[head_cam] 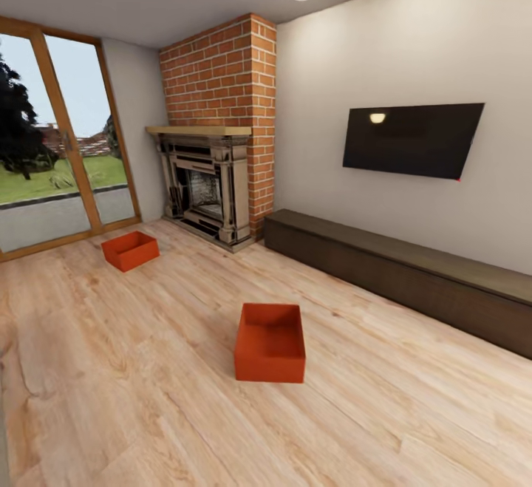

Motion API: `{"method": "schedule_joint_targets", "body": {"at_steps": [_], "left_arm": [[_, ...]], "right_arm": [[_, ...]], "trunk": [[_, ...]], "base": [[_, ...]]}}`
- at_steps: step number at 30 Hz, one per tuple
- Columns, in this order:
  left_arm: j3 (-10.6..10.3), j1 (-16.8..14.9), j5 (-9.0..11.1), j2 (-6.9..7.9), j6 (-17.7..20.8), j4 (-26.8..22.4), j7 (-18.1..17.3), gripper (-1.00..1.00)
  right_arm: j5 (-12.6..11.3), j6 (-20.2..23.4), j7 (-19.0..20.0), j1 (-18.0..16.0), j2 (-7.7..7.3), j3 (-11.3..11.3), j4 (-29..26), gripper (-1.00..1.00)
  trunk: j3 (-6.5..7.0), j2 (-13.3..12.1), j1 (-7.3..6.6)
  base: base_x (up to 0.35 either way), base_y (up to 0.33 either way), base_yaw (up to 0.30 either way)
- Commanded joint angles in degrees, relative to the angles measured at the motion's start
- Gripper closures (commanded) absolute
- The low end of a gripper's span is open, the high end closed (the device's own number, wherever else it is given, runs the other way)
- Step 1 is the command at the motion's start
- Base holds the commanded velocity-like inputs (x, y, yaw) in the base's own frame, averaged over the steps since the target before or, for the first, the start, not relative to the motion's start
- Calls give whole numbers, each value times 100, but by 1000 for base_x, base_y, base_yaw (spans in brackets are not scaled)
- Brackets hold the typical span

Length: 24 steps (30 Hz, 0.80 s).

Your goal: Move the two storage containers from the living room to the garage. In the garage, place one container on the floor and stack the other container on top of it (either order is fine).

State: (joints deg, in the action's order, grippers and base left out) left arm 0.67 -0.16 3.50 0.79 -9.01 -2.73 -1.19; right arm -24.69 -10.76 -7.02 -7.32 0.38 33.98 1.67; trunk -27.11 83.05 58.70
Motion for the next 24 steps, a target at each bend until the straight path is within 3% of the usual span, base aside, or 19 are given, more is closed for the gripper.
{"method": "schedule_joint_targets", "body": {"at_steps": [1, 24], "left_arm": [[3, -2, 36, 0, -13, 1, -13, -100], [3, -2, 36, 0, -13, 0, -13, -100]], "right_arm": [[-46, -31, -1, -6, 5, 47, 18, -100], [-45, -31, -1, -6, 6, 47, 18, -100]], "trunk": [[-5, 3, 3], [-5, 3, 3]], "base": [[322, 0, 2], [322, 0, 0]]}}
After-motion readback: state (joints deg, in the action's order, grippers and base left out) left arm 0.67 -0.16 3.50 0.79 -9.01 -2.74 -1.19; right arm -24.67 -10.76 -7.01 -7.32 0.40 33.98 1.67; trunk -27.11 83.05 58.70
